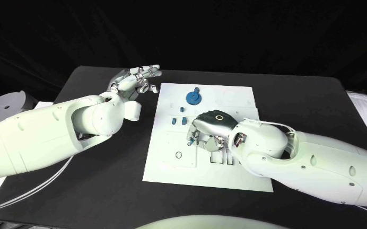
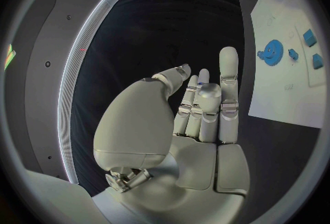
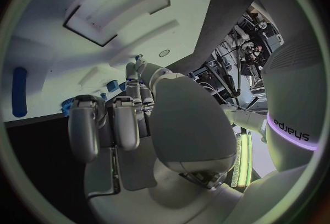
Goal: Assemble the parts on the task board
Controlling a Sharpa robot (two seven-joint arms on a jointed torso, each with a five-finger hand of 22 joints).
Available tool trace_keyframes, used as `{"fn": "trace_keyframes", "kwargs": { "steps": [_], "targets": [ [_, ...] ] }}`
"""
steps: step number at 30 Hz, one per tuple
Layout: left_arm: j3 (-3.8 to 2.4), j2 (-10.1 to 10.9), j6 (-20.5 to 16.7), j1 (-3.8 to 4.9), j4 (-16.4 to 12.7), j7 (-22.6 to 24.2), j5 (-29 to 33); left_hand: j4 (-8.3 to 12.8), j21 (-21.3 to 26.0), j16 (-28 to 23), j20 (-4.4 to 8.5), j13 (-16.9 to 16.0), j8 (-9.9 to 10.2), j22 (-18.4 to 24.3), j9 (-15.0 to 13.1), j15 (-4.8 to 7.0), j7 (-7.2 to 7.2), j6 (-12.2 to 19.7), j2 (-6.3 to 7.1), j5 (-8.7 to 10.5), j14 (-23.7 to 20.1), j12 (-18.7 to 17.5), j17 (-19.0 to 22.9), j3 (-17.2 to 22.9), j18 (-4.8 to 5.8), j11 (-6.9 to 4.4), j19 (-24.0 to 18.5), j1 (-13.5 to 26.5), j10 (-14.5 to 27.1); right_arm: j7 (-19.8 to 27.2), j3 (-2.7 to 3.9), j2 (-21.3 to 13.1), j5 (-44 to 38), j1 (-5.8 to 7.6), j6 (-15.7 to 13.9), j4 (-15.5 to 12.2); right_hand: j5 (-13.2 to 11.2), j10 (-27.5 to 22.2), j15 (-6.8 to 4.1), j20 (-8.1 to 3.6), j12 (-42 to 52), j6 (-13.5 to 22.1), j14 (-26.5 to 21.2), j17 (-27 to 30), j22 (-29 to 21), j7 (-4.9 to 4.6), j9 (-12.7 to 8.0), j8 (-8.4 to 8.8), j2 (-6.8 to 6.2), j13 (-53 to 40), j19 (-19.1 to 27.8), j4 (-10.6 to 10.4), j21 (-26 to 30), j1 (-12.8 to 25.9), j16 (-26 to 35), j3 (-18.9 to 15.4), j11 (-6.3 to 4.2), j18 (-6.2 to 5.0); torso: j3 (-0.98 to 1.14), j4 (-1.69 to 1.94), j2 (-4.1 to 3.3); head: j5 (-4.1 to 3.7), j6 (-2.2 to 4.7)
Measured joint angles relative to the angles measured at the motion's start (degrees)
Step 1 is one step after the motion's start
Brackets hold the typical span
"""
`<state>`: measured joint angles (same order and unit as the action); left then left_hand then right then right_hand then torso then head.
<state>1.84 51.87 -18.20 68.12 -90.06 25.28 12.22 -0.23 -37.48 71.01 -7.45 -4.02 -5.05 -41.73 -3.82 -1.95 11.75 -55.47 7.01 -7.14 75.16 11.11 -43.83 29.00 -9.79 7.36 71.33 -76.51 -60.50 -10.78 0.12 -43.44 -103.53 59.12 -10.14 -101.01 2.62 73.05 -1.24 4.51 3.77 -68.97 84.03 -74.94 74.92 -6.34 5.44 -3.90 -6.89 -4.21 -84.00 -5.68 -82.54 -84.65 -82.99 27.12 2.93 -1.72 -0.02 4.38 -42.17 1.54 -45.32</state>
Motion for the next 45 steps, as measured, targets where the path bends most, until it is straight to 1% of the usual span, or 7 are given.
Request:
{"fn": "trace_keyframes", "kwargs": {
  "steps": [23, 28, 32, 34, 38, 40, 45],
  "targets": [
    [0.00, 0.09, 0.16, 0.00, 0.00, -0.13, 0.00, 0.16, 0.00, 0.00, 0.00, 0.00, 0.00, 0.00, 0.00, 0.00, 0.21, 0.22, 0.00, 0.00, 0.00, 0.00, -0.01, 0.16, 0.00, 0.20, 0.00, 0.00, 0.20, 0.09, -0.28, 1.51, -0.03, -0.14, 1.15, 1.28, -0.12, 0.09, 0.00, 0.00, 0.00, 0.19, 0.00, 0.01, -0.01, -0.21, 0.06, 0.02, 0.25, 0.09, 0.00, 0.00, 0.00, 0.38, 0.00, 0.00, 0.10, 0.00, 0.00, 0.02, 0.01, 0.37, -0.10],
    [0.00, 0.10, 0.18, 0.00, 0.00, -0.15, 0.00, 0.16, 0.00, 0.00, 0.00, 0.00, 0.00, 0.00, 0.00, 0.00, 0.21, 0.22, 0.00, 0.00, 0.00, 0.00, -0.01, 0.16, 0.00, 0.20, 0.00, 0.00, 0.20, -0.25, -0.31, 1.90, -0.18, -0.12, 1.88, 1.47, -0.12, -0.42, 0.00, 0.00, 0.00, 0.21, 0.00, 0.02, -0.01, -0.23, 0.05, 0.02, -0.29, 0.38, 0.00, 0.25, 0.03, 1.22, 0.00, -0.25, 0.45, 0.00, 0.00, 0.02, 0.02, 0.37, -0.04],
    [0.00, 0.10, 0.19, 0.00, 0.09, -0.17, 0.00, 0.16, 0.00, 0.00, 0.00, 0.00, 0.00, 0.00, 0.00, 0.00, 0.21, 0.21, 0.00, 0.00, 0.00, 0.00, -0.01, 0.16, 0.00, 0.20, 0.00, 0.00, 0.20, -0.55, -0.35, 2.12, -0.29, -0.09, 2.33, 1.59, -0.09, -3.62, 0.48, 0.03, -0.37, 2.28, -0.02, 0.02, -0.01, -1.11, -0.19, 0.16, -0.90, 0.77, 0.03, 0.02, 1.25, 3.25, 0.60, -0.96, 1.05, -0.48, 0.00, 0.02, 0.04, 0.34, 0.15],
    [0.00, 0.10, 0.20, 0.00, 0.11, -0.18, 0.00, 0.16, 0.00, 0.00, 0.00, 0.00, 0.00, -0.01, 0.00, 0.00, 0.21, 0.21, 0.00, 0.00, 0.00, 0.00, -0.01, 0.16, 0.00, 0.20, 0.00, 0.00, 0.20, -0.64, -0.36, 2.14, -0.34, -0.08, 2.34, 1.62, -0.07, -6.76, 1.20, 0.94, -0.27, 4.74, -0.08, 0.02, -0.10, -1.41, -0.91, 0.30, -1.52, 0.64, 0.94, -0.22, 2.96, 4.54, 1.56, -1.73, 1.65, -0.96, 0.00, 0.02, 0.04, 0.30, 0.20],
    [0.00, 0.10, 0.22, 0.00, 0.13, -0.21, 0.00, 0.15, 0.00, 0.00, 0.00, 0.00, 0.00, -0.01, 0.00, 0.00, 0.21, 0.21, 0.00, 0.00, 0.00, 0.00, -0.01, 0.16, 0.00, 0.20, 0.00, 0.00, 0.20, -0.74, -0.36, 2.15, -0.42, -0.06, 2.03, 1.75, 0.16, -14.55, 2.20, 2.21, -0.29, 8.52, -0.08, 0.02, -2.14, -0.92, -1.64, 0.29, -2.40, 0.73, 2.21, 0.05, 5.16, 4.79, 2.01, -4.39, 3.49, -1.81, 0.00, 0.01, 0.04, 0.25, 0.22],
    [0.00, 0.09, 0.24, 0.00, 0.15, -0.24, 0.00, 0.15, 0.00, 0.00, 0.00, 0.00, 0.00, 0.00, 0.00, 0.00, 0.21, 0.21, 0.00, 0.00, 0.00, 0.00, -0.02, 0.16, 0.00, 0.20, 0.00, 0.00, 0.20, -0.83, -0.42, 2.08, -0.46, -0.08, 1.66, 1.84, 0.16, -15.02, 2.37, 2.27, -0.03, 8.97, 0.09, 0.02, -2.44, -0.46, -1.64, 0.29, -2.40, 0.71, 2.27, 0.19, 5.32, 4.79, 2.01, -4.96, 3.63, -1.81, 0.00, 0.01, 0.04, 0.25, 0.22],
    [0.00, 0.07, 0.31, 0.00, 0.16, -0.33, 0.00, 0.15, 0.00, 0.00, 0.00, 0.00, 0.00, 0.00, 0.00, 0.00, 0.20, 0.21, 0.00, 0.00, 0.00, 0.00, 0.00, 0.16, 0.01, 0.20, 0.00, 0.00, 0.20, -0.87, -0.54, 1.62, -0.54, -0.16, 0.56, 1.73, 0.16, -14.21, 2.37, 2.27, 1.41, 9.01, 0.09, 0.03, -2.45, -0.42, -1.61, 0.29, -2.39, 0.31, 2.27, 0.47, 5.32, 4.78, 2.76, -5.23, 3.32, -1.81, 0.02, 0.01, 0.04, 0.17, 0.33]
  ]
}}
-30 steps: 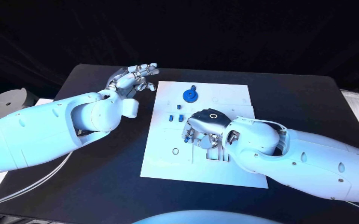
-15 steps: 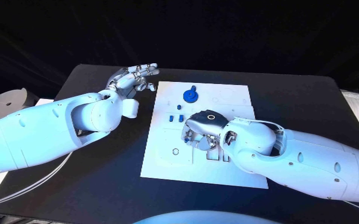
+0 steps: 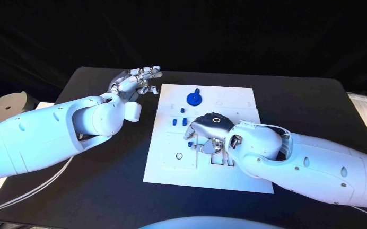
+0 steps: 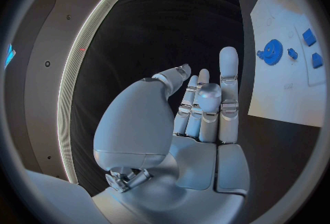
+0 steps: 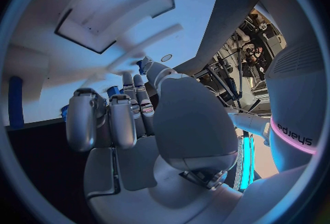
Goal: Assemble the parts on the task board
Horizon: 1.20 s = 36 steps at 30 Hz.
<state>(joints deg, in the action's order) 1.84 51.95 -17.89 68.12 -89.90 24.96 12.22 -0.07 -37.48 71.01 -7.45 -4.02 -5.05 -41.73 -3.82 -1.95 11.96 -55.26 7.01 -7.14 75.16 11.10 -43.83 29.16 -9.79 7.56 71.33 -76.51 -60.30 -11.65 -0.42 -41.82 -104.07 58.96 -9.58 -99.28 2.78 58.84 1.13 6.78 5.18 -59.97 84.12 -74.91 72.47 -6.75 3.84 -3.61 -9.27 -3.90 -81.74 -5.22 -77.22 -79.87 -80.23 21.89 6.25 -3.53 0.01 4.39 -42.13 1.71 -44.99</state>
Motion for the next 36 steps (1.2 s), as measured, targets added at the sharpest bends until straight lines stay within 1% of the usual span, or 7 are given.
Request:
{"fn": "trace_keyframes", "kwargs": {
  "steps": [6, 12, 16, 18, 24, 30, 36],
  "targets": [
    [0.00, 0.01, 0.10, 0.00, 0.03, -0.13, 0.00, 0.00, 0.00, 0.00, 0.00, 0.00, 0.00, 0.05, 0.00, -0.20, 0.00, 0.00, 0.00, 0.00, -0.20, 0.21, 0.22, 0.00, 0.00, 0.00, 0.00, 0.00, 0.00, 0.21, 0.00, -1.83, 0.08, -0.03, -1.74, -1.18, 0.00, 1.37, 0.00, 0.00, 1.13, -0.22, 0.00, 0.00, 0.06, -0.21, 0.08, 0.00, 0.60, -0.04, 0.00, 0.00, 0.00, -0.60, 0.35, -0.31, -0.61, 0.00, 0.00, -0.02, 0.00, -0.13, 0.14],
    [0.00, 0.01, 0.21, 0.00, 0.06, -0.23, 0.00, 0.00, 0.00, 0.00, 0.00, 0.00, 0.00, 0.05, 0.00, -0.20, 0.00, 0.00, 0.00, 0.00, -0.20, 0.21, 0.21, 0.00, 0.00, 0.00, 0.00, 0.00, 0.00, 0.57, 0.69, -4.89, 0.43, 0.23, -3.28, -3.45, 0.00, 1.99, -0.22, 0.00, 1.58, -0.52, -0.21, 0.01, -0.01, -0.51, 0.15, 0.00, 0.60, -0.03, 0.00, 0.00, 0.00, -0.60, 0.37, -0.31, -0.82, 0.00, -0.01, -0.03, 0.02, -0.49, 0.42],
    [0.00, 0.03, 0.40, 0.00, 0.07, -0.26, 0.00, 0.14, 0.00, 0.00, -0.08, 0.00, 0.00, 0.05, 0.00, -0.20, 0.00, 0.00, 0.00, 0.00, -0.20, 0.45, 0.21, -0.15, 0.00, 0.00, -0.09, 0.00, 0.42, 0.59, 1.30, -7.32, 0.85, 1.54, -3.90, -4.70, 0.00, 1.98, -0.22, 0.00, 1.58, -0.44, -0.22, 0.01, -0.23, -0.43, 0.14, -0.01, 0.60, 0.16, 0.00, -0.09, 0.02, -0.60, 0.58, -0.90, -0.81, 0.00, -0.01, -0.08, 0.03, -0.91, 0.72],
    [0.00, 0.03, 0.52, 0.00, 0.08, -0.26, 0.00, 0.16, 0.00, 0.00, -0.21, 0.00, 0.00, 0.04, 0.00, -0.20, 0.00, 0.01, 0.00, 0.00, -0.20, 0.54, 0.23, -0.17, 0.00, 0.00, -0.20, 0.00, 0.42, 0.44, 1.40, -8.51, 1.04, 2.43, -3.93, -4.99, 0.00, 1.20, -0.22, 0.00, 1.52, 0.13, -0.22, 0.01, -0.36, 0.14, 0.05, -0.01, 0.43, 0.31, 0.00, -0.10, 0.24, -0.43, 0.89, -1.68, -0.48, 0.00, -0.02, -0.09, 0.03, -1.14, 0.90],
    [0.10, -0.01, 1.00, 0.00, 0.02, -0.27, 0.00, 0.16, 0.00, 0.00, -0.20, 0.00, 0.00, 0.04, 0.00, -0.20, 0.20, 0.21, 0.00, 0.00, -0.20, 0.54, 0.27, -0.17, 0.00, 0.00, -0.21, 0.00, 0.42, -0.76, 1.69, -12.41, 1.40, 4.59, -3.15, -4.93, 0.00, -0.18, -0.22, 0.00, 1.08, 1.06, -0.21, 0.01, -0.42, 1.07, -0.04, -0.01, -0.33, 0.32, 0.00, -0.73, 0.24, -0.01, 0.89, -4.04, -0.08, 0.00, -0.09, -0.04, 0.04, -1.86, 1.29],
    [0.24, -0.17, 1.30, -0.06, 0.18, -0.27, -0.02, 0.16, 0.00, 0.00, -0.21, 0.00, 0.00, 0.04, 0.00, -0.20, 0.20, 0.21, 0.00, 0.00, -0.20, 0.54, 0.27, -0.17, 0.00, 0.00, -0.20, 0.00, 0.42, -1.92, 1.69, -14.38, 1.45, 4.98, -1.28, -4.76, 0.00, -0.38, -0.22, 0.22, 1.08, 1.33, -0.21, 0.12, -0.50, 1.35, -0.03, -0.01, -0.47, 0.32, -0.22, -1.27, 0.47, -0.15, 0.89, -5.53, 0.12, 0.00, -0.02, -0.03, -0.02, -1.85, 1.44],
    [0.36, -0.45, 1.48, -0.20, 0.45, -0.31, -0.04, 0.16, 0.00, 0.00, -0.20, 0.00, 0.00, 0.04, 0.00, -0.20, 0.20, 0.21, 0.00, 0.00, -0.20, 0.54, 0.27, -0.17, 0.00, 0.00, -0.21, 0.00, 0.42, -2.50, 1.69, -14.47, 1.38, 5.05, 0.12, -4.74, 0.00, -0.16, -0.22, 0.21, 1.09, 1.33, -0.21, 0.33, -0.69, 1.35, -0.03, -0.01, -0.47, 0.21, -0.22, -1.66, 0.47, -0.15, 0.89, -5.93, -0.10, 0.00, 0.02, -0.03, -0.02, -1.82, 1.55]
  ]
}}
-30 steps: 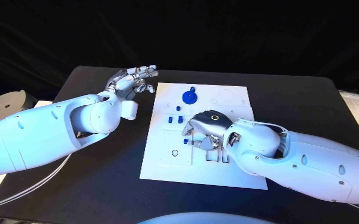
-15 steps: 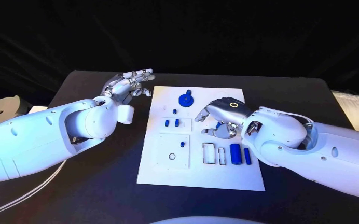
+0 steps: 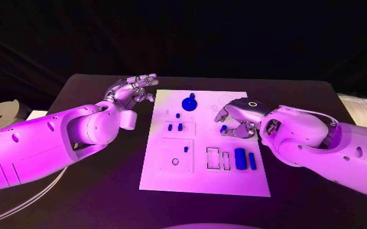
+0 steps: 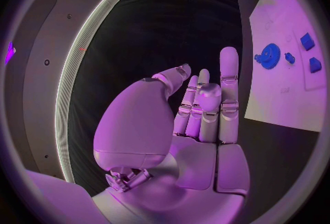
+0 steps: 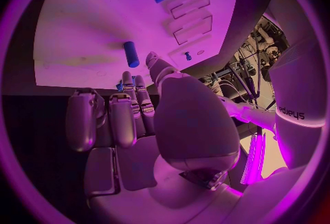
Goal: Assemble the parts on the task board
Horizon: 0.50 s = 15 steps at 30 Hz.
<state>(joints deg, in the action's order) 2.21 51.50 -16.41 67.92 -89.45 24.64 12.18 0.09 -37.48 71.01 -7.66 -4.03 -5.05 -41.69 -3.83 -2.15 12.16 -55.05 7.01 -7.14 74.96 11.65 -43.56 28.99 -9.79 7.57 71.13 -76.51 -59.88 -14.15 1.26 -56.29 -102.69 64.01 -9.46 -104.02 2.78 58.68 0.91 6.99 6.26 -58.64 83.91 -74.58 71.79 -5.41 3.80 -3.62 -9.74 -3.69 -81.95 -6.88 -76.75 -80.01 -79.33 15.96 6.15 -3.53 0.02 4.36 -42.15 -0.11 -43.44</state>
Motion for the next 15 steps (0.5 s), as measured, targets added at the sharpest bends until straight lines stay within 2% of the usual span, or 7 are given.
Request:
{"fn": "trace_keyframes", "kwargs": {
  "steps": [6, 9, 11, 14, 15],
  "targets": [
    [0.09, -0.10, 0.13, -0.05, 0.05, -0.07, -0.06, 0.00, 0.00, 0.00, 0.00, 0.00, 0.00, 0.00, 0.00, 0.00, 0.00, 0.00, 0.00, 0.00, 0.00, 0.00, 0.00, 0.00, 0.00, 0.00, 0.00, 0.00, 0.00, -0.28, -0.01, 0.68, -0.25, 0.02, 0.93, 0.32, 0.00, 2.19, 0.00, 0.00, 1.16, -0.27, 0.00, 0.06, 0.00, 0.21, 0.13, 0.00, 0.83, -0.10, 0.00, -0.16, 0.00, -0.83, 0.00, -0.16, -0.69, 0.00, -0.01, 0.05, 0.00, -0.02, 0.01],
    [0.10, -0.09, 0.17, -0.06, 0.07, -0.09, -0.08, 0.00, 0.00, 0.00, 0.00, 0.00, 0.00, 0.00, 0.00, 0.00, 0.00, 0.00, 0.00, 0.00, 0.00, 0.00, 0.00, 0.00, 0.00, 0.00, 0.00, 0.00, 0.00, -0.38, -0.01, 0.89, -0.37, 0.02, 1.34, 0.57, 0.00, 3.55, 0.00, -0.23, 1.60, -1.08, 0.00, 0.06, 0.00, -0.02, 0.21, -0.13, 1.69, -0.10, -0.22, -0.16, 0.00, -1.68, 0.00, -0.16, -0.99, 0.00, -0.02, 0.08, -0.01, -0.05, 0.01],
    [0.11, -0.06, 0.20, -0.07, 0.07, -0.10, -0.09, 0.00, 0.00, 0.00, 0.00, 0.00, 0.00, 0.00, 0.00, 0.00, 0.00, 0.00, 0.00, 0.00, 0.00, 0.00, 0.00, 0.00, 0.00, 0.00, 0.00, 0.00, 0.00, -0.45, -0.01, 0.95, -0.50, 0.00, 1.65, 0.77, 0.00, 4.89, -0.43, -0.37, 2.01, -1.98, 0.15, 0.06, 0.00, -0.43, 0.35, -0.51, 2.25, -0.10, -0.37, -0.38, 0.00, -2.24, 0.00, 0.37, -1.29, 0.00, -0.02, 0.07, -0.01, -0.06, 0.01],
    [0.11, -0.02, 0.22, -0.07, 0.05, -0.10, -0.10, 0.00, 0.00, 0.00, 0.00, 0.00, 0.00, 0.00, 0.00, 0.00, 0.00, 0.00, 0.00, 0.00, 0.00, 0.00, 0.00, 0.00, 0.00, 0.00, 0.00, 0.00, 0.00, -0.57, -0.01, 0.97, -0.69, 0.00, 2.03, 1.01, 0.00, 5.89, -0.54, -0.54, 2.03, -2.72, 0.11, 0.06, 0.05, -0.79, 0.43, -0.57, 2.53, -0.09, -0.53, -0.21, 0.00, -2.53, 0.00, 1.04, -1.71, 0.00, -0.04, 0.04, -0.03, -0.11, -0.06],
    [0.11, -0.01, 0.23, -0.07, 0.04, -0.11, -0.10, 0.00, 0.00, 0.00, 0.00, 0.00, 0.00, 0.00, 0.00, 0.00, 0.00, 0.00, 0.00, 0.00, 0.00, 0.00, 0.00, 0.00, 0.00, 0.00, 0.00, 0.00, 0.00, -0.63, -0.02, 0.97, -0.78, -0.01, 2.18, 1.08, 0.00, 6.03, -0.54, -0.55, 2.03, -2.87, 0.11, 0.06, 0.08, -0.64, 0.43, -0.57, 2.72, -0.09, -0.52, -0.33, 0.00, -2.71, 0.00, 1.16, -1.74, 0.00, -0.04, 0.04, -0.04, -0.12, -0.08]
  ]
}}
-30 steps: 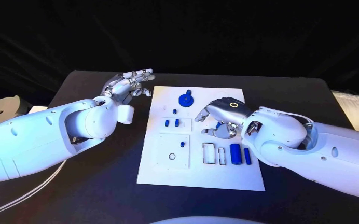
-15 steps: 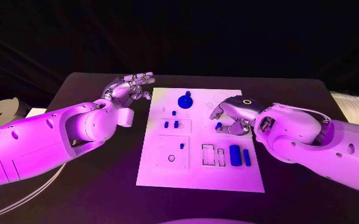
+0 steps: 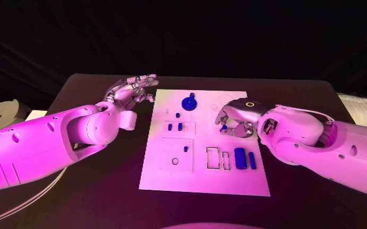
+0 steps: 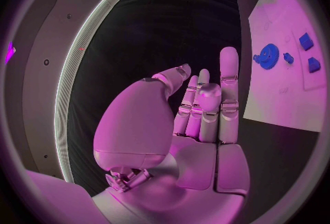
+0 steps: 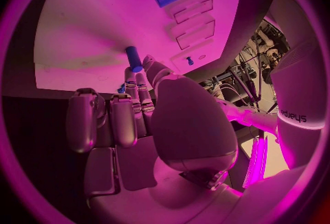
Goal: Assemble the parts on the task board
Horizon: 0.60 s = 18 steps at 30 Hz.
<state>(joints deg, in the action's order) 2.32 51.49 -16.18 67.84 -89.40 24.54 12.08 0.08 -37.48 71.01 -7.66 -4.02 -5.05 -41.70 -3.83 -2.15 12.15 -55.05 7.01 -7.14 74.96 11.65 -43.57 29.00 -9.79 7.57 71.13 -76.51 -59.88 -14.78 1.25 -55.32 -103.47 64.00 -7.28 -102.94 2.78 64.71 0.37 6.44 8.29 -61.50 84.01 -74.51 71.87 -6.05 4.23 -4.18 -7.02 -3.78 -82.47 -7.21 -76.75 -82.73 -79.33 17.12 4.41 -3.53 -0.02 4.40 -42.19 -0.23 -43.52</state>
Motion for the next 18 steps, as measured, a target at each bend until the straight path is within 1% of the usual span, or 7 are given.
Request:
{"fn": "trace_keyframes", "kwargs": {
  "steps": [2, 4, 6, 18],
  "targets": [
    [0.01, 0.02, 0.01, -0.01, -0.01, -0.01, -0.01, 0.00, 0.00, 0.00, 0.00, 0.00, 0.00, 0.00, 0.00, 0.00, 0.00, 0.00, 0.00, 0.00, 0.00, 0.00, 0.00, 0.00, 0.00, 0.00, 0.00, 0.00, 0.00, -0.07, 0.00, 0.00, -0.13, -0.01, 0.20, 0.05, 0.00, 0.00, -0.15, -0.20, 0.00, -0.06, -0.15, 0.00, 0.01, -0.02, 0.00, 0.00, 0.00, 0.00, 0.20, 0.10, 0.00, 0.00, 0.00, 0.22, 0.00, 0.00, 0.00, -0.04, 0.00, -0.02, -0.01],
    [0.01, 0.04, 0.03, -0.01, -0.02, -0.01, -0.01, 0.00, 0.00, 0.00, 0.00, 0.00, 0.00, 0.00, 0.00, 0.00, 0.00, 0.00, 0.00, 0.00, 0.00, 0.00, 0.00, 0.00, 0.00, 0.00, 0.00, 0.00, 0.00, -0.14, 0.00, -0.01, -0.29, -0.02, 0.40, 0.06, 0.00, 0.21, -0.40, -0.20, 0.00, -0.22, 0.01, 0.00, 0.00, -0.18, 0.00, 0.00, 0.00, 0.03, 0.20, 0.10, 0.00, 0.00, 0.00, 0.22, -0.21, 0.00, 0.01, -0.04, 0.01, -0.09, -0.01],
    [0.01, 0.05, 0.03, -0.01, -0.02, -0.01, -0.01, 0.00, 0.00, 0.00, 0.00, 0.00, 0.00, 0.00, 0.00, 0.00, 0.00, 0.00, 0.00, 0.00, 0.00, 0.24, 0.00, 0.00, 0.00, 0.00, 0.00, 0.00, 0.00, -0.21, 0.00, -0.02, -0.41, -0.02, 0.54, 0.09, 0.00, 0.21, -0.40, -0.41, 0.00, -0.22, 0.01, 0.01, 0.01, -0.18, 0.00, 0.00, 0.00, 0.08, 0.00, 0.10, 0.00, 0.00, 0.00, 0.22, -0.21, 0.00, 0.03, -0.05, 0.00, -0.14, -0.01],
    [0.01, 0.09, 0.07, -0.01, -0.04, -0.03, -0.04, 0.00, 0.00, 0.00, 0.00, 0.00, 0.00, -0.01, 0.00, 0.00, 0.00, 0.00, 0.00, 0.00, 0.00, 0.25, -0.01, 0.00, 0.00, 0.00, 0.00, 0.00, 0.00, -0.46, 0.00, -0.16, -0.86, -0.03, 1.31, 0.18, 0.00, 0.21, -0.40, -0.40, -0.37, -0.69, 0.01, 0.14, 0.00, -0.20, 0.00, 0.00, 0.00, 0.14, 0.00, -0.04, 0.00, 0.00, 0.00, 0.39, -0.21, 0.00, 0.04, -0.04, 0.02, -0.38, -0.01]
  ]
}}
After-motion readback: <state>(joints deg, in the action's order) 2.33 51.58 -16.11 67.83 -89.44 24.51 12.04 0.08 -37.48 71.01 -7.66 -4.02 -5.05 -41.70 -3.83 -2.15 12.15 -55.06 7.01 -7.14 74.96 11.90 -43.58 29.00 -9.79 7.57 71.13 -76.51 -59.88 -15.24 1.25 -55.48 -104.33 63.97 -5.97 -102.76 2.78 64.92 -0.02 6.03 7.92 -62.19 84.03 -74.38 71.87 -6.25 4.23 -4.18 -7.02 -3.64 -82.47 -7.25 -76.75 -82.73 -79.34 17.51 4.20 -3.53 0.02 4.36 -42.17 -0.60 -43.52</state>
